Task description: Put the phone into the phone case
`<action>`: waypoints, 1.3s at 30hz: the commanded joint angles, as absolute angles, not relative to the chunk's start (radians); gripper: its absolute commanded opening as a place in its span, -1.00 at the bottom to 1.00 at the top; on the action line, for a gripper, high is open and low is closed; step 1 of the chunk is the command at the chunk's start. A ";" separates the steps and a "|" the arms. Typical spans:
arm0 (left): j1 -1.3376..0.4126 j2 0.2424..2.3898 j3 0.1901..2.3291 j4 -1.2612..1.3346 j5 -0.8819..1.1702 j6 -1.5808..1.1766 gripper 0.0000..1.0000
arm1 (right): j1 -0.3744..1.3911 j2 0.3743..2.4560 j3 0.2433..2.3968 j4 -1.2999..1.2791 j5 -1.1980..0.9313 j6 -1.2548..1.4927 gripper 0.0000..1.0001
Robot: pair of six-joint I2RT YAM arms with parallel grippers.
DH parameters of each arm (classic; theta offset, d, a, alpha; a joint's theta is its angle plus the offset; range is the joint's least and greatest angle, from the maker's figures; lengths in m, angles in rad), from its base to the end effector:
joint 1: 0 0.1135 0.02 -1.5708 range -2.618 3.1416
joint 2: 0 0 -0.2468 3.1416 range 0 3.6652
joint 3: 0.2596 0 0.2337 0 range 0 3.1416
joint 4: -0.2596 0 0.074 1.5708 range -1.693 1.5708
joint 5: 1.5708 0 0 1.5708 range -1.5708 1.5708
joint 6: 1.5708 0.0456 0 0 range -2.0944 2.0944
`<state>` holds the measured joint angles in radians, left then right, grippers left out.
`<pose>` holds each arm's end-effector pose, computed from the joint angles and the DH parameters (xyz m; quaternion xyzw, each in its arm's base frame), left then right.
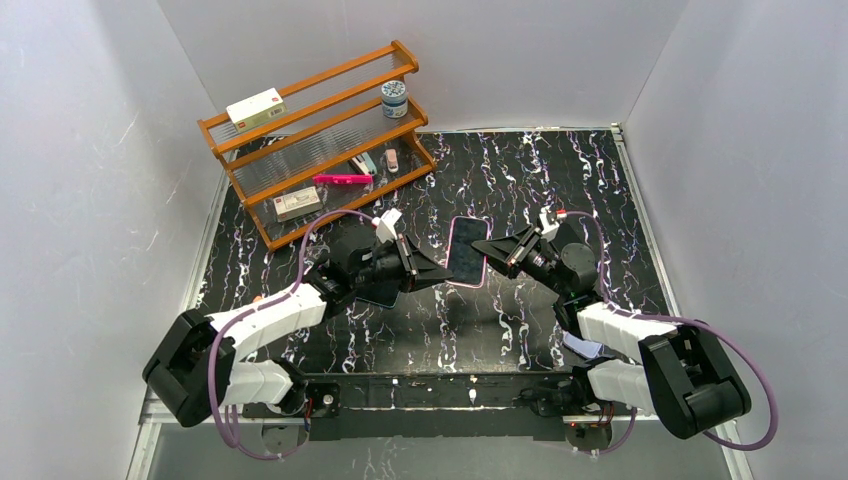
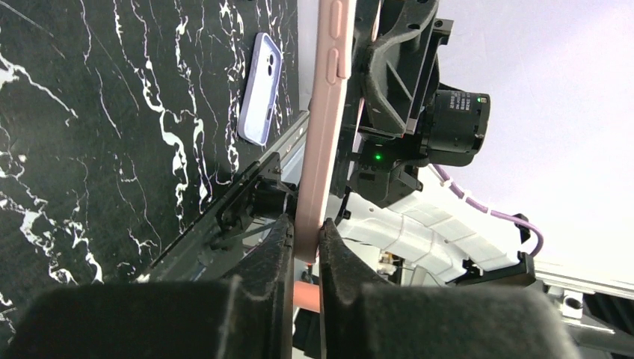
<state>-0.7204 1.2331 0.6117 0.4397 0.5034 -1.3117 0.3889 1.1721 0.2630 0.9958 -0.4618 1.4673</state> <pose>0.1876 -0.1939 0.2431 -0.0643 0.7583 -0.6277 0.1638 0.2002 0.1040 0.2095 0.1930 0.6511 0.6671 0.3063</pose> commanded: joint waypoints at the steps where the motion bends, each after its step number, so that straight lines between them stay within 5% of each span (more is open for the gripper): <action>1: -0.722 1.249 0.622 0.392 0.520 -1.274 -1.00 | 0.382 1.167 0.256 1.108 -0.433 1.471 -0.79; 6: -0.720 1.239 0.660 0.283 0.512 -1.207 -0.90 | 0.382 1.154 0.258 1.040 -0.481 1.426 -0.80; 9: -0.710 1.206 0.684 0.187 0.468 -1.127 -0.28 | 0.382 1.150 0.264 1.029 -0.523 1.386 -0.81; 12: -0.688 1.166 0.707 0.060 0.372 -1.049 0.09 | 0.382 1.172 0.272 1.045 -0.580 1.357 -0.82; 22: -0.627 1.287 0.709 0.408 0.542 -1.112 0.22 | 0.382 1.305 0.293 1.305 -0.764 1.442 -0.80; 29: -0.626 1.362 0.685 0.516 0.577 -1.167 0.13 | 0.388 1.319 0.302 1.337 -0.765 1.457 -0.80; 31: -0.626 1.378 0.684 0.554 0.584 -1.187 -0.14 | 0.388 1.321 0.304 1.331 -0.778 1.455 -0.80; 35: -0.626 1.391 0.681 0.588 0.565 -1.194 -1.00 | 0.390 1.319 0.309 1.251 -0.800 1.430 -0.75; 39: -0.626 1.377 0.668 0.530 0.493 -1.148 -1.00 | 0.389 1.311 0.320 1.197 -0.817 1.413 -0.55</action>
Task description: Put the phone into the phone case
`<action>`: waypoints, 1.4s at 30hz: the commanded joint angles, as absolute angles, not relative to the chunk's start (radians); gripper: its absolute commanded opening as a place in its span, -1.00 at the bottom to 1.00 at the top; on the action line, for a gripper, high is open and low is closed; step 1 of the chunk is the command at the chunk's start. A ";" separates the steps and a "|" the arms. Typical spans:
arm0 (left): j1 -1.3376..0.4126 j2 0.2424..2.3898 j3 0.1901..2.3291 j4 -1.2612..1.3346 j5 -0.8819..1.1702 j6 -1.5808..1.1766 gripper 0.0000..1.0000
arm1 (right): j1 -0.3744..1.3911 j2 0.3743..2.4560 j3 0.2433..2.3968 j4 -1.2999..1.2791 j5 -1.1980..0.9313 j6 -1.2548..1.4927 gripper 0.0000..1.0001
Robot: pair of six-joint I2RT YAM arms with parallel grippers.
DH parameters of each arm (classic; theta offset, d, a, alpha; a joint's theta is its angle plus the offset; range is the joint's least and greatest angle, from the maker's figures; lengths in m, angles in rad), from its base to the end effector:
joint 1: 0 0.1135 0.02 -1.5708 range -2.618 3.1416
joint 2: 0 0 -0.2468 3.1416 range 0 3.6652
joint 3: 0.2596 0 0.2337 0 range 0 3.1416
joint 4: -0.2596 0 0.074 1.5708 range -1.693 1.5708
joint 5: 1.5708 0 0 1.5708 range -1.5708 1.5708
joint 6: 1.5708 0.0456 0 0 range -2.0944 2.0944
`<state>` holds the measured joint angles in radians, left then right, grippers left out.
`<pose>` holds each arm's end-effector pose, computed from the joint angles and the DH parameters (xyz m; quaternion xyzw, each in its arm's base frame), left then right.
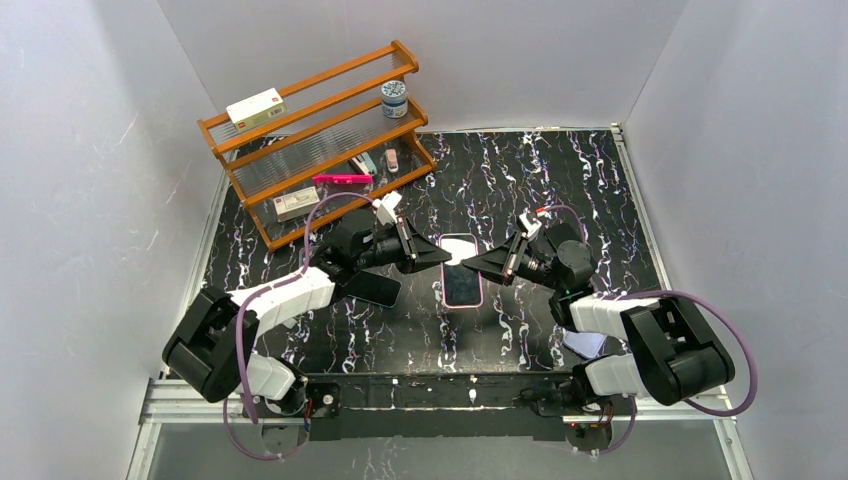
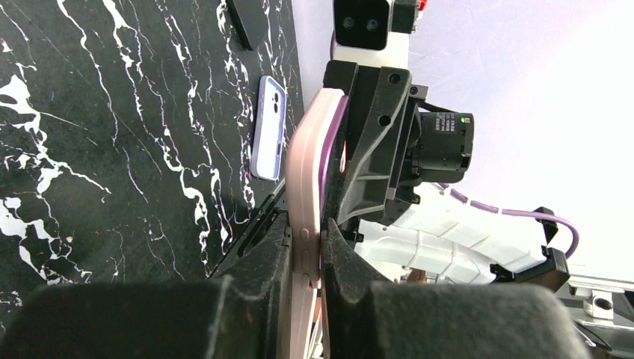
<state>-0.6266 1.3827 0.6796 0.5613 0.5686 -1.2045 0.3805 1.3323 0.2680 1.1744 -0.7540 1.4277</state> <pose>0.2256 -0.1936 0.2398 -0.0304 0.7474 -0.6278 0.2152 0.2023 0.1145 0.1967 0.0726 0.6743 0.6962 0.2353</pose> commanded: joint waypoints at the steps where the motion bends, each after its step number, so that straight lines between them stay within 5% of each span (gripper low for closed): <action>1: -0.625 1.373 0.676 0.482 0.473 -1.130 -1.00 | 0.390 1.307 0.316 1.198 -0.824 1.413 -0.45; 7: -0.618 1.369 0.660 0.625 0.484 -1.221 -1.00 | 0.390 1.258 0.244 1.186 -0.832 1.400 0.11; 14: -0.615 1.377 0.681 0.744 0.450 -1.254 -1.00 | 0.390 1.164 0.162 1.165 -0.849 1.401 0.28; 21: -0.615 1.384 0.672 0.794 0.431 -1.256 -1.00 | 0.390 1.063 0.157 1.050 -0.827 1.394 -0.06; 28: -0.609 1.374 0.661 0.704 0.454 -1.130 -1.00 | 0.390 0.981 0.182 0.880 -0.742 1.397 -0.93; 32: -0.609 1.319 0.699 0.396 0.363 -0.948 -1.00 | 0.390 0.949 0.242 0.664 -0.705 1.313 -0.97; 35: -0.609 1.294 0.687 0.417 0.395 -0.948 -1.00 | 0.390 0.949 0.251 0.625 -0.703 1.284 -0.96; 42: -0.609 1.277 0.718 0.477 0.589 -0.981 -1.00 | 0.390 0.913 0.274 0.648 -0.731 1.199 0.12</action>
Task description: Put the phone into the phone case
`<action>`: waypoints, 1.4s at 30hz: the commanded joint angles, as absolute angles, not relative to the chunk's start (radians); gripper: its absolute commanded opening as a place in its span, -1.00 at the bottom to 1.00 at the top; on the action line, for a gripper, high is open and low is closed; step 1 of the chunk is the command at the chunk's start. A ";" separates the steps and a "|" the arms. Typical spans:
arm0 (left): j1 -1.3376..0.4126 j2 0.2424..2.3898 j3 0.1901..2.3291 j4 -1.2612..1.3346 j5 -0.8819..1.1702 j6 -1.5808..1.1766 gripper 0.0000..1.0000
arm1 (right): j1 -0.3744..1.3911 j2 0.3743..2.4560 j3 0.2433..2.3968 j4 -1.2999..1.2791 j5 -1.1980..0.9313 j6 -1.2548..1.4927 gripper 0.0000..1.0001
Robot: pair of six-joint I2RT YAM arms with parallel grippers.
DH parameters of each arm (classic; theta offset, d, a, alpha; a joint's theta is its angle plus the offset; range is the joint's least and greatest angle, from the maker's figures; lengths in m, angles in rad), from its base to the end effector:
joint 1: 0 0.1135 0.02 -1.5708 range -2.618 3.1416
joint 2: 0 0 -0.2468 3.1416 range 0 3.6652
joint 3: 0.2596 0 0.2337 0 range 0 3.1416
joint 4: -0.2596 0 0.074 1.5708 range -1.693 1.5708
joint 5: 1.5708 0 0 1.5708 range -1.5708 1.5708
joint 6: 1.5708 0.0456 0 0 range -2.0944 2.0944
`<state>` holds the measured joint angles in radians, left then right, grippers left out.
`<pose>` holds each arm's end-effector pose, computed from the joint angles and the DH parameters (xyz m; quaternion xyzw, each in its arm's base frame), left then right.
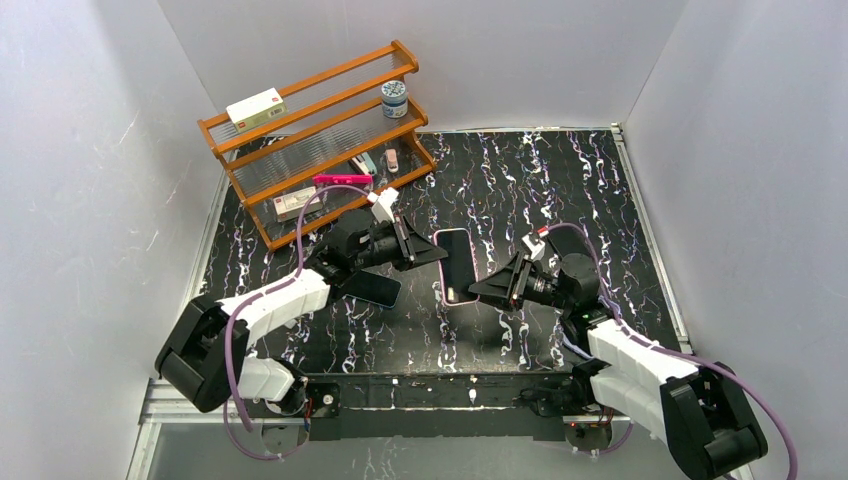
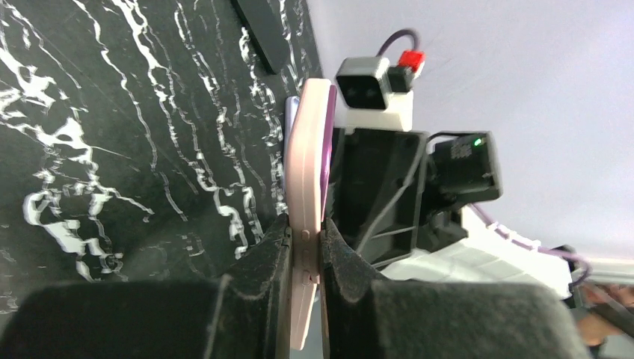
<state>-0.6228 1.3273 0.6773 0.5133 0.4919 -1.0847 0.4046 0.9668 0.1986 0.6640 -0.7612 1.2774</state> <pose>0.2228 -0.1865 0.2485 -0.0116 0.7483 -0.6010 0.2805 0.1626 0.1039 0.1917 0.0662 0.7302 0.6472 0.2086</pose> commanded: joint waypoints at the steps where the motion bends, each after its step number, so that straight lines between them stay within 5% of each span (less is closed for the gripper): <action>1: -0.609 1.269 0.721 0.478 0.611 -0.974 -1.00 | 0.390 0.888 0.291 0.582 -0.719 1.163 0.26; 7: -0.609 1.219 0.717 0.514 0.732 -0.927 -1.00 | 0.388 0.846 0.399 0.381 -0.683 0.967 0.84; 11: -0.609 1.218 0.699 0.590 0.822 -0.946 -1.00 | 0.388 0.877 0.457 0.349 -0.688 0.919 0.84; 21: -0.609 1.236 0.684 0.620 0.910 -0.946 -1.00 | 0.384 0.977 0.501 0.594 -0.823 0.981 0.10; 37: -0.609 1.246 0.679 0.491 0.854 -0.856 -1.00 | 0.384 1.014 0.523 0.627 -0.834 0.968 -0.11; 39: -0.608 1.247 0.679 0.483 0.840 -0.853 -1.00 | 0.384 1.017 0.523 0.626 -0.840 0.966 -0.27; 42: -0.609 1.248 0.693 0.406 0.798 -0.821 -1.00 | 0.385 1.017 0.527 0.609 -0.830 0.955 -0.77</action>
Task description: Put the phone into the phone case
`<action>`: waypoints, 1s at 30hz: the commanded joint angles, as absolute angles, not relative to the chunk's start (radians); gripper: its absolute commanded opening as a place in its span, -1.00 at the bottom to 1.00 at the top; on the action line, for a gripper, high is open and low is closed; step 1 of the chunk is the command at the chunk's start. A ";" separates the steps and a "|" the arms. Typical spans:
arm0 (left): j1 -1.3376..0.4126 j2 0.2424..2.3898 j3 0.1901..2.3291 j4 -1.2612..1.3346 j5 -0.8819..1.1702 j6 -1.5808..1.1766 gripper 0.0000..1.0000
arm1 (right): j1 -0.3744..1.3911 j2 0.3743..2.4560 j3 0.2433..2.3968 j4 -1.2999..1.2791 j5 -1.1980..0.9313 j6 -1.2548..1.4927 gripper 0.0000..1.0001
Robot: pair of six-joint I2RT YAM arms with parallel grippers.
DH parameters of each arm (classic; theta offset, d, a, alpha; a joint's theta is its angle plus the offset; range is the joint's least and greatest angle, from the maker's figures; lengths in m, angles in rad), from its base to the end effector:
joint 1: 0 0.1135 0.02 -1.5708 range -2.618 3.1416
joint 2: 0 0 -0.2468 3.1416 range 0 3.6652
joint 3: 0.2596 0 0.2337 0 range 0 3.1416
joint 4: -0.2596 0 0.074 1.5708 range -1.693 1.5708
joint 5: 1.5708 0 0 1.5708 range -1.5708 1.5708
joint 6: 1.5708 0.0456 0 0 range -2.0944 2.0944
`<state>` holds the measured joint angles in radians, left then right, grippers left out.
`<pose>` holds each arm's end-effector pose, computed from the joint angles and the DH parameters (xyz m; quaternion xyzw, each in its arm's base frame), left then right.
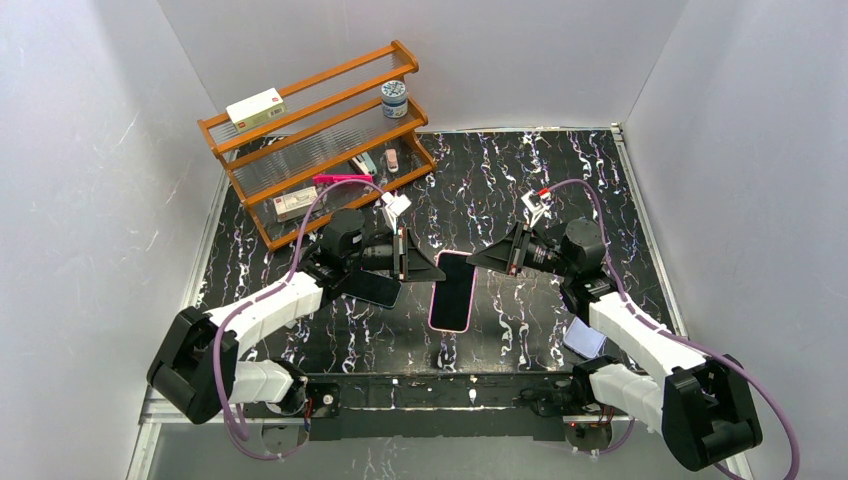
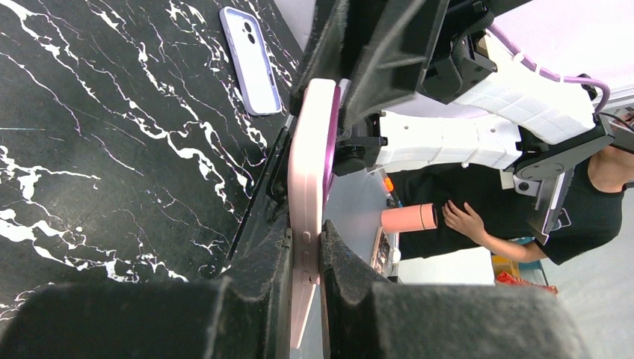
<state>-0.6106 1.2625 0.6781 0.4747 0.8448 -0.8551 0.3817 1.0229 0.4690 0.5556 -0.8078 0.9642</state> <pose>0.2019 -0.1829 0.2627 0.1887 0.7076 -0.6341 0.2481 0.1925 0.1128 0.2566 -0.0799 0.7022 0.6227 0.3358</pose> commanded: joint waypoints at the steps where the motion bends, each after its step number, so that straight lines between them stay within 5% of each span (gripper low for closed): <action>1: -0.609 1.251 0.709 0.339 0.766 -0.780 -1.00 | 0.384 1.017 0.531 0.590 -0.823 0.944 -0.91; 5: -0.608 1.290 0.764 0.098 0.637 -0.611 -1.00 | 0.384 1.027 0.560 0.492 -0.771 0.912 -0.97; 9: -0.607 1.287 0.737 0.171 0.671 -0.667 -1.00 | 0.386 1.046 0.549 0.498 -0.794 0.935 -0.96; 14: -0.607 1.242 0.673 0.404 0.681 -0.841 -1.00 | 0.385 1.041 0.477 0.616 -0.813 1.001 -0.05; 20: -0.607 1.200 0.628 0.621 0.685 -0.998 -1.00 | 0.398 1.105 0.377 0.807 -0.869 1.113 0.39; 27: -0.607 1.199 0.615 0.676 0.677 -1.029 -1.00 | 0.460 1.156 0.364 0.848 -0.846 1.107 0.36; 30: -0.607 1.200 0.610 0.683 0.671 -1.033 -1.00 | 0.467 1.163 0.359 0.876 -0.837 1.121 -0.12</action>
<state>-0.6106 1.2449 0.6147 0.5900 0.6689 -0.9966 0.4553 1.1610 0.3626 0.7612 -0.8368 1.1027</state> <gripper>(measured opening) 0.119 0.571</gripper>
